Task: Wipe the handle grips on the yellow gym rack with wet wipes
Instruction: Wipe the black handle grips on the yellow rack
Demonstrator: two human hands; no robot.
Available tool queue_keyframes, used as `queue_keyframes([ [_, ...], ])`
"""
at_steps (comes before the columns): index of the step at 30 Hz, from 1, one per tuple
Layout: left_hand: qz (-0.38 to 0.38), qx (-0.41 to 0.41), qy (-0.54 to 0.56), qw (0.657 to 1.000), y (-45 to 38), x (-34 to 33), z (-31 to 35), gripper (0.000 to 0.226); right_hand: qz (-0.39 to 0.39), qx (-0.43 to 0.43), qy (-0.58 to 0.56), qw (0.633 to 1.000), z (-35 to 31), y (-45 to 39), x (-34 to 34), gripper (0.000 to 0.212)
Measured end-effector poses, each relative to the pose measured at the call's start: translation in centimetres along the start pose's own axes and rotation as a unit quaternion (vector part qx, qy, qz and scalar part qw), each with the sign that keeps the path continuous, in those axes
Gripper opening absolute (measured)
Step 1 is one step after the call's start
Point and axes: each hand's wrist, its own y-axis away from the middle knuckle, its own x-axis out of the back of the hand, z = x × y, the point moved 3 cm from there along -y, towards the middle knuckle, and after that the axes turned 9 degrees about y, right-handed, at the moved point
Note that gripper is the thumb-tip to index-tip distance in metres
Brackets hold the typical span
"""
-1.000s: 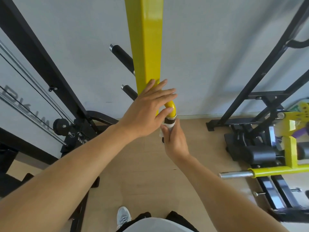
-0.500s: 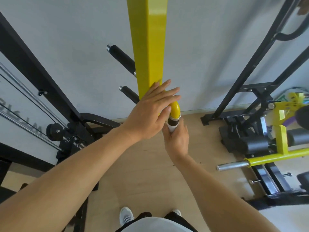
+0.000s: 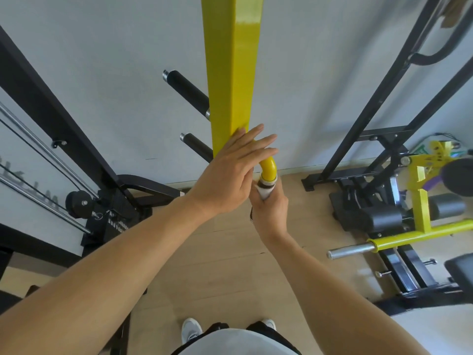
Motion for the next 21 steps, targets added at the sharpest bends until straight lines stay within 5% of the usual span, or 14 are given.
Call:
queue_keyframes([
  [3, -0.006, 0.007, 0.001, 1.000, 0.0, 0.1, -0.2, 0.048, -0.038, -0.014, 0.051, 0.998, 1.5, 1.1, -0.5, 0.015],
  [9, 0.001, -0.001, 0.004, 1.000, 0.4, 0.5, -0.2, 0.050, 0.033, 0.072, -0.020, 0.997, -3.9, -0.3, 1.5, 0.021],
  [12, 0.065, 0.019, 0.042, 0.997, 1.1, 0.4, 0.4, 0.052, -0.038, 0.031, -0.010, 0.999, -2.2, 0.9, 0.8, 0.022],
  [16, 0.263, 0.135, 0.114, 0.948, 7.0, -2.5, 0.9, 0.035, -0.124, 0.037, 0.086, 0.988, 0.6, 3.7, 0.9, 0.033],
  [21, 0.243, 0.354, 0.270, 0.862, 12.6, -8.0, 2.3, 0.049, -0.176, 0.115, 0.116, 0.971, 1.2, 4.8, 3.1, 0.049],
])
